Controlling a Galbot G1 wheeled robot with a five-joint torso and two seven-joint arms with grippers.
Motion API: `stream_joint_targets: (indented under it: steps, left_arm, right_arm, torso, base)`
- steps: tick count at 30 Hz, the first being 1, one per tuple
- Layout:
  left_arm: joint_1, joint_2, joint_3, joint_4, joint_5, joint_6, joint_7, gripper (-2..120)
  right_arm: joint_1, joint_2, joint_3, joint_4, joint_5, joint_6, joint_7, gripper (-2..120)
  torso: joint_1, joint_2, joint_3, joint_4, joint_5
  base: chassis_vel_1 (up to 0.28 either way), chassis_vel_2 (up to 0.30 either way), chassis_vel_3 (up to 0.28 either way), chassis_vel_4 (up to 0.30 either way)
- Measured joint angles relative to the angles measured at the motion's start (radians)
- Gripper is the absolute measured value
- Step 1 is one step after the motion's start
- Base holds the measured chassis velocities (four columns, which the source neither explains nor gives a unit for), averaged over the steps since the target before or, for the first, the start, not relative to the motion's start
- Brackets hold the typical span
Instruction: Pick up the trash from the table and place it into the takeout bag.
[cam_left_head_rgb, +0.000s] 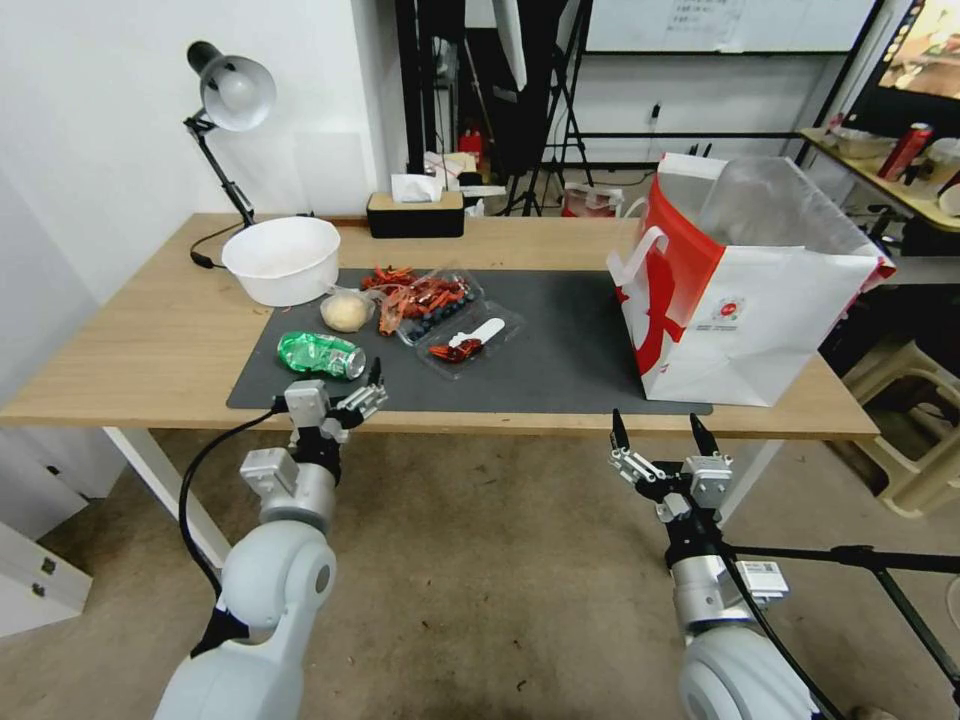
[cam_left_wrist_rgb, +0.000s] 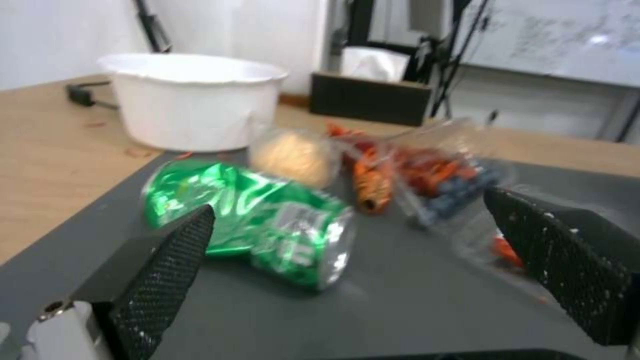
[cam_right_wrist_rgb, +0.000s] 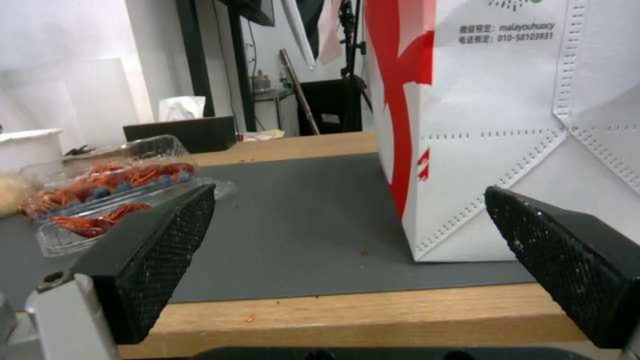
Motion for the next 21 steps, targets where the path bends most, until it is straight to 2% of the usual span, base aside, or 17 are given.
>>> stream_joint_targets:
  steps: [1,2,5,6,9,10,12,13,15,17,18,20,21]
  left_arm:
    - [-0.019,0.013,0.006,0.005,-0.030,0.029,-0.044,100]
    - [-0.019,0.013,0.006,0.005,-0.030,0.029,-0.044,100]
    - [-0.068,0.039,0.017,0.014,-0.110,0.092,-0.130,100]
    - [-0.068,0.039,0.017,0.014,-0.110,0.092,-0.130,100]
    - [-0.128,0.072,0.032,0.025,-0.216,0.149,-0.221,100]
    - [-0.128,0.072,0.032,0.025,-0.216,0.149,-0.221,100]
    - [-0.174,0.096,0.042,0.032,-0.305,0.191,-0.285,100]
    - [-0.174,0.096,0.042,0.032,-0.305,0.191,-0.285,100]
    - [-0.225,0.115,0.055,0.048,-0.373,0.212,-0.348,100]
    - [-0.266,0.127,0.065,0.064,-0.425,0.229,-0.395,100]
    - [-0.266,0.127,0.065,0.064,-0.425,0.229,-0.395,100]
    - [-0.314,0.139,0.078,0.086,-0.476,0.258,-0.450,100]
    - [-0.314,0.139,0.078,0.086,-0.476,0.258,-0.450,100]
  right_arm:
    - [0.001,0.002,-0.003,0.001,-0.003,-0.001,0.001,100]
    - [0.001,0.002,-0.003,0.001,-0.003,-0.001,0.001,100]
    - [0.002,0.004,-0.006,0.007,-0.007,-0.006,0.004,100]
    - [0.002,0.004,-0.006,0.007,-0.007,-0.006,0.004,100]
    - [0.001,0.004,-0.005,0.010,-0.009,-0.008,0.006,100]
    - [0.001,0.004,-0.005,0.010,-0.009,-0.008,0.006,100]
    - [-0.001,0.005,-0.004,0.012,-0.011,-0.008,0.006,100]
    - [-0.001,0.005,-0.004,0.012,-0.011,-0.008,0.006,100]
    - [-0.001,0.007,-0.004,0.012,-0.013,-0.009,0.006,100]
    - [0.000,0.009,-0.004,0.012,-0.013,-0.009,0.006,100]
    - [0.000,0.009,-0.004,0.012,-0.013,-0.009,0.006,100]
    - [0.004,0.010,-0.005,0.012,-0.013,-0.009,0.006,100]
    - [0.004,0.010,-0.005,0.012,-0.013,-0.009,0.006,100]
  torso:
    - [0.000,0.000,0.000,0.0001,-0.0003]
    - [0.000,0.000,0.000,0.0001,-0.0003]
    - [0.000,0.000,0.000,-0.0001,-0.0001]
    - [0.000,0.000,0.000,-0.0001,-0.0001]
    - [0.000,0.000,0.000,0.0000,-0.0001]
    - [0.000,0.000,0.000,0.0000,-0.0001]
    - [0.000,0.000,0.000,0.0000,-0.0002]
    - [0.000,0.000,0.000,0.0000,-0.0002]
    - [0.000,0.000,0.000,0.0000,-0.0001]
    - [0.000,0.000,0.000,-0.0001,0.0000]
    - [0.000,0.000,0.000,-0.0001,0.0000]
    - [0.000,0.000,0.000,-0.0001,0.0002]
    - [0.000,0.000,0.000,-0.0001,0.0002]
  base:
    - [0.000,0.000,0.000,0.000]
    - [0.000,0.000,0.000,0.000]
    - [0.000,0.000,0.000,0.000]
    - [0.000,0.000,0.000,0.000]
    - [0.000,0.000,0.000,0.000]
    - [0.000,0.000,0.000,0.000]
    - [0.000,0.000,0.000,0.000]
    - [0.000,0.000,0.000,0.000]
    - [0.000,0.000,0.000,0.000]
    - [0.000,0.000,0.000,0.000]
    - [0.000,0.000,0.000,0.000]
    - [0.000,0.000,0.000,0.000]
    - [0.000,0.000,0.000,0.000]
